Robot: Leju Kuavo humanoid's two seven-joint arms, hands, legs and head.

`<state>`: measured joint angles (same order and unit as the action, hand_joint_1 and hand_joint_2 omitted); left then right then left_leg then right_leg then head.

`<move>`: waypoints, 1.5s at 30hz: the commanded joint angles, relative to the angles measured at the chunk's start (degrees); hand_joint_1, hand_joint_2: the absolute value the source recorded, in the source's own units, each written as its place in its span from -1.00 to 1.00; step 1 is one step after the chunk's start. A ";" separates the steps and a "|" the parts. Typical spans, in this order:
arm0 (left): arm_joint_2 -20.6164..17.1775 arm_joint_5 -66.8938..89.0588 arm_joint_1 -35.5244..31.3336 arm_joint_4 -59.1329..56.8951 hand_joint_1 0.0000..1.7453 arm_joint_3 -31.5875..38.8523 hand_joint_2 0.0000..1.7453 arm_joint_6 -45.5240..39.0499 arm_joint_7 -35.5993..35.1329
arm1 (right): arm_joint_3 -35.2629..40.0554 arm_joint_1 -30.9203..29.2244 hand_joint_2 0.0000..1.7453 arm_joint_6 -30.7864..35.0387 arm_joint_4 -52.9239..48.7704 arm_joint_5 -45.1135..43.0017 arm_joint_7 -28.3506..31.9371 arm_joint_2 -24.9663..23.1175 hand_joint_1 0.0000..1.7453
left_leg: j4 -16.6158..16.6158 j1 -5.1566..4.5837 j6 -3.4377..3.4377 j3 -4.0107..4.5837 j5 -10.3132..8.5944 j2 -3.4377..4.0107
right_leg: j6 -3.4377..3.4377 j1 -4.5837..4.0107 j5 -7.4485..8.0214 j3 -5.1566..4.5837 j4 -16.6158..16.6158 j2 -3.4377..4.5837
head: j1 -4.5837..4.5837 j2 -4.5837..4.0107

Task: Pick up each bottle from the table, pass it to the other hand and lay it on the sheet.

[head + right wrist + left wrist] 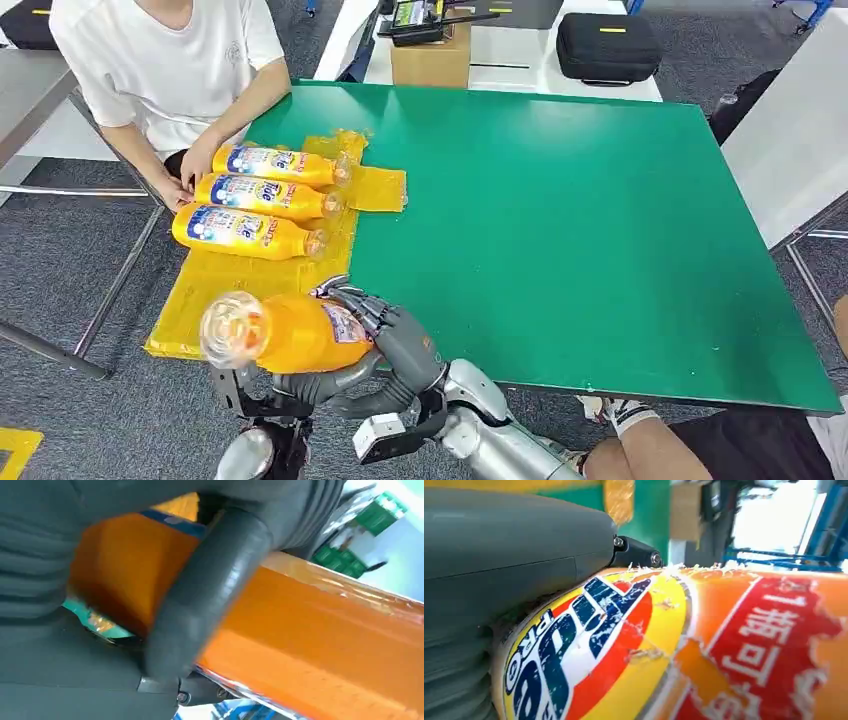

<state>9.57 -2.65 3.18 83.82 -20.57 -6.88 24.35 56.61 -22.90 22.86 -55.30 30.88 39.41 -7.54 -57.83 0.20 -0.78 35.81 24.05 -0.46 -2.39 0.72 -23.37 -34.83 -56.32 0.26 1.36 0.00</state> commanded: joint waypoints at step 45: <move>-7.62 42.91 -24.21 -34.78 1.00 5.35 1.00 -12.99 -8.84 | -7.33 7.46 -1.00 1.88 -20.08 -5.77 0.59 4.17 -1.00 | 0.11 0.00 0.05 -0.22 -0.02 -0.25 | 0.09 -0.02 -0.09 0.32 0.03 -0.25 | -0.02 0.00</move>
<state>9.51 18.39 -9.22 70.01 -14.03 -13.62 23.82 49.72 -17.02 24.33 -66.23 26.58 39.93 -6.73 -57.83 0.21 -0.79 35.88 24.02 -0.57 -2.39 0.70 -23.37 -34.83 -56.35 0.24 1.33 0.00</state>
